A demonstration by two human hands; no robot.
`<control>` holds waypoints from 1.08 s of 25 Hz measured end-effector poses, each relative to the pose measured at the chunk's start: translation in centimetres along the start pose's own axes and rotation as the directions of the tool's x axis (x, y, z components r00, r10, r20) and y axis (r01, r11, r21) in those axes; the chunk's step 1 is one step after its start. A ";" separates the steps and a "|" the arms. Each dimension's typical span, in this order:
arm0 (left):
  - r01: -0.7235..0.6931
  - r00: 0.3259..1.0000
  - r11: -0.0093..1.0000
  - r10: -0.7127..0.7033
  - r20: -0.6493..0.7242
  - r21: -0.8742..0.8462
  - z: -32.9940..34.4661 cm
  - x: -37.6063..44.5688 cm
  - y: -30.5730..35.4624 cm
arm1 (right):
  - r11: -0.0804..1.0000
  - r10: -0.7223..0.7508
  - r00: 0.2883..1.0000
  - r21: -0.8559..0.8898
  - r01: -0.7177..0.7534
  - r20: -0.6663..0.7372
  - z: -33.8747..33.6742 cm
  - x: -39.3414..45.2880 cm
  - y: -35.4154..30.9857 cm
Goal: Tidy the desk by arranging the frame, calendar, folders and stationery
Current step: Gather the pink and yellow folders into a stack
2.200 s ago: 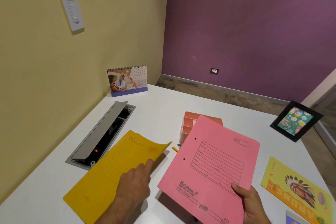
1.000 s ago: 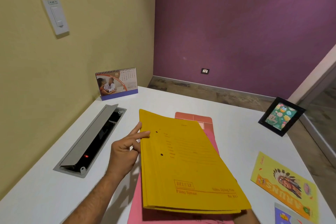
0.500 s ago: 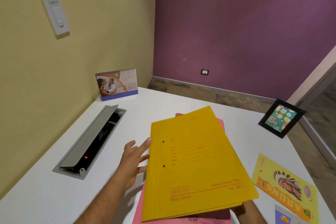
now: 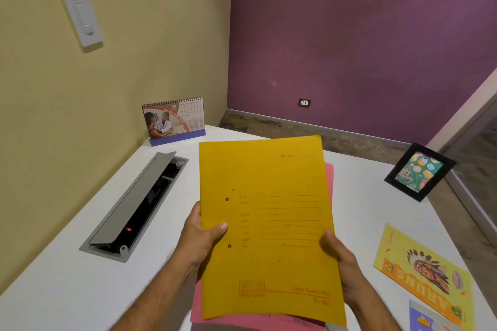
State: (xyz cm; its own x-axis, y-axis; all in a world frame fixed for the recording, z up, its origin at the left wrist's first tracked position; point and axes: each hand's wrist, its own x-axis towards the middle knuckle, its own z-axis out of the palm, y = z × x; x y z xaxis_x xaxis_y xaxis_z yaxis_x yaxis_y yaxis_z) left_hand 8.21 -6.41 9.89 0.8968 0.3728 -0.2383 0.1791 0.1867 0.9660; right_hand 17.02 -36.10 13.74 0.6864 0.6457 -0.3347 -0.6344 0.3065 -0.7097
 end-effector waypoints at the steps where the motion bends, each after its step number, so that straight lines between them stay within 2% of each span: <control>1: -0.034 0.999 0.999 0.034 -0.004 0.010 -0.3 0.0 0.0 | 0.982 0.004 0.998 -0.189 0.009 0.067 0.8 0.5 1.0; 3: -0.074 0.997 0.997 0.074 -0.002 0.032 -0.8 -0.1 -0.1 | 0.886 -0.086 0.981 -0.464 -0.003 -0.172 0.2 0.1 2.8; 5: -0.104 0.995 0.993 0.104 -0.002 0.050 -1.0 -0.4 0.0 | 0.824 -0.243 0.948 -0.559 0.090 -0.205 0.3 0.7 2.6; 6: -0.122 0.992 0.991 0.123 -0.009 0.051 -1.1 -0.5 0.0 | 0.795 -0.262 0.936 -0.602 0.073 -0.233 0.0 0.7 2.8; 10: -0.210 0.975 0.977 0.213 -0.071 0.045 -1.2 -1.3 -0.2 | 0.767 -0.357 0.902 -0.628 0.135 -0.243 0.7 -0.1 5.2; 14: -0.291 0.947 0.956 0.293 -0.132 0.036 -1.8 -1.6 -0.3 | 0.752 -0.384 0.872 -0.651 0.106 -0.303 1.6 -0.4 6.8; 21: -0.357 0.918 0.931 0.336 -0.210 -0.071 -2.6 -2.0 -0.1 | 0.803 -0.279 0.882 -0.596 -0.003 -0.381 3.2 0.0 7.9; 27: -0.374 0.907 0.926 0.354 -0.230 -0.052 -3.2 -2.3 0.0 | 0.804 -0.292 0.869 -0.595 -0.004 -0.400 3.5 0.2 8.9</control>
State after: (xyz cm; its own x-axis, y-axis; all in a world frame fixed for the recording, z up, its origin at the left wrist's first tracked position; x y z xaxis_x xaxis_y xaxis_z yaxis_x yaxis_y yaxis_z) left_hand 4.83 -4.41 10.13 0.7834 0.6130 0.1024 -0.1912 0.0809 0.9782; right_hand 10.27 -30.74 9.53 0.9236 0.1916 -0.3320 -0.3012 -0.1727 -0.9378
